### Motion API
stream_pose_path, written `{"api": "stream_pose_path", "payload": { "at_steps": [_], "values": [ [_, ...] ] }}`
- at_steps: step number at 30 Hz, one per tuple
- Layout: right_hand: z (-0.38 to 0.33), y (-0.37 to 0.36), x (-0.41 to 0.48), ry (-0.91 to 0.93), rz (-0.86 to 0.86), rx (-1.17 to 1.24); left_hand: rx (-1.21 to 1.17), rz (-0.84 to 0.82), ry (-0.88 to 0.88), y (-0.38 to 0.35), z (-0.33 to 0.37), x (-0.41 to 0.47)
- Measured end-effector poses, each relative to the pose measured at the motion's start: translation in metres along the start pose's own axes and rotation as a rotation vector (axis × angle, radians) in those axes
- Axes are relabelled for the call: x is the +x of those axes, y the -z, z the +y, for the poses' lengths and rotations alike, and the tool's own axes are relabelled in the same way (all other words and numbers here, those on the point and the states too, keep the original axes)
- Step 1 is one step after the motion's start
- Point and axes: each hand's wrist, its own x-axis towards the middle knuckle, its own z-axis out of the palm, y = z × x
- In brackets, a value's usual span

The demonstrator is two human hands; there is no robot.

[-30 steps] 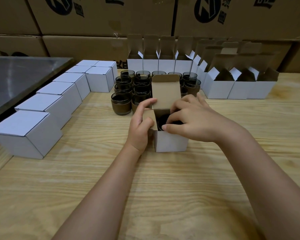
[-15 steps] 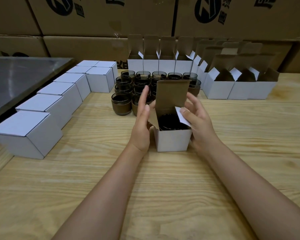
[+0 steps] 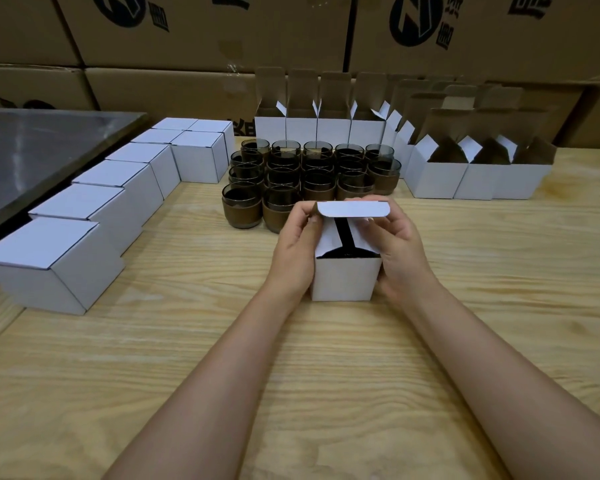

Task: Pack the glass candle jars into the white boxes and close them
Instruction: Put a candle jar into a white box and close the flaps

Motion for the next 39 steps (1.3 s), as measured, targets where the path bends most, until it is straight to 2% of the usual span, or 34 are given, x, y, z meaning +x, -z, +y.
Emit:
{"api": "stream_pose_path", "payload": {
  "at_steps": [2, 7, 11, 17, 24, 30, 34, 36, 37, 39],
  "values": [
    [-0.001, 0.002, -0.001, 0.009, -0.035, -0.031, 0.045, 0.02, -0.021, -0.001, -0.001, -0.002],
    [-0.005, 0.013, -0.003, -0.037, -0.254, -0.155, 0.085, 0.067, -0.038, 0.0, -0.004, -0.003],
    [-0.008, 0.007, -0.004, -0.08, -0.219, -0.298, 0.101, 0.083, -0.041, -0.001, -0.007, -0.003],
    [-0.001, 0.004, -0.008, 0.064, -0.203, -0.46, 0.003, 0.102, 0.105, 0.002, -0.003, -0.001],
    [-0.004, 0.006, -0.01, 0.042, -0.257, -0.446, -0.159, -0.006, 0.058, 0.004, -0.002, -0.003],
    [-0.001, 0.016, -0.006, -0.047, -0.319, -0.288, -0.117, -0.02, 0.077, 0.008, -0.004, -0.002],
    [0.005, 0.02, -0.006, -0.026, -0.34, -0.337, -0.104, -0.035, 0.078, 0.01, 0.0, -0.003],
    [0.006, 0.02, -0.006, -0.037, -0.344, -0.34, 0.046, 0.007, -0.019, 0.007, 0.006, -0.005],
    [0.007, 0.021, -0.005, -0.054, -0.333, -0.316, 0.216, 0.057, -0.129, 0.006, 0.009, -0.007],
    [0.008, 0.021, -0.003, -0.097, -0.304, -0.228, 0.726, 0.146, -0.439, 0.003, 0.011, -0.009]
  ]
}}
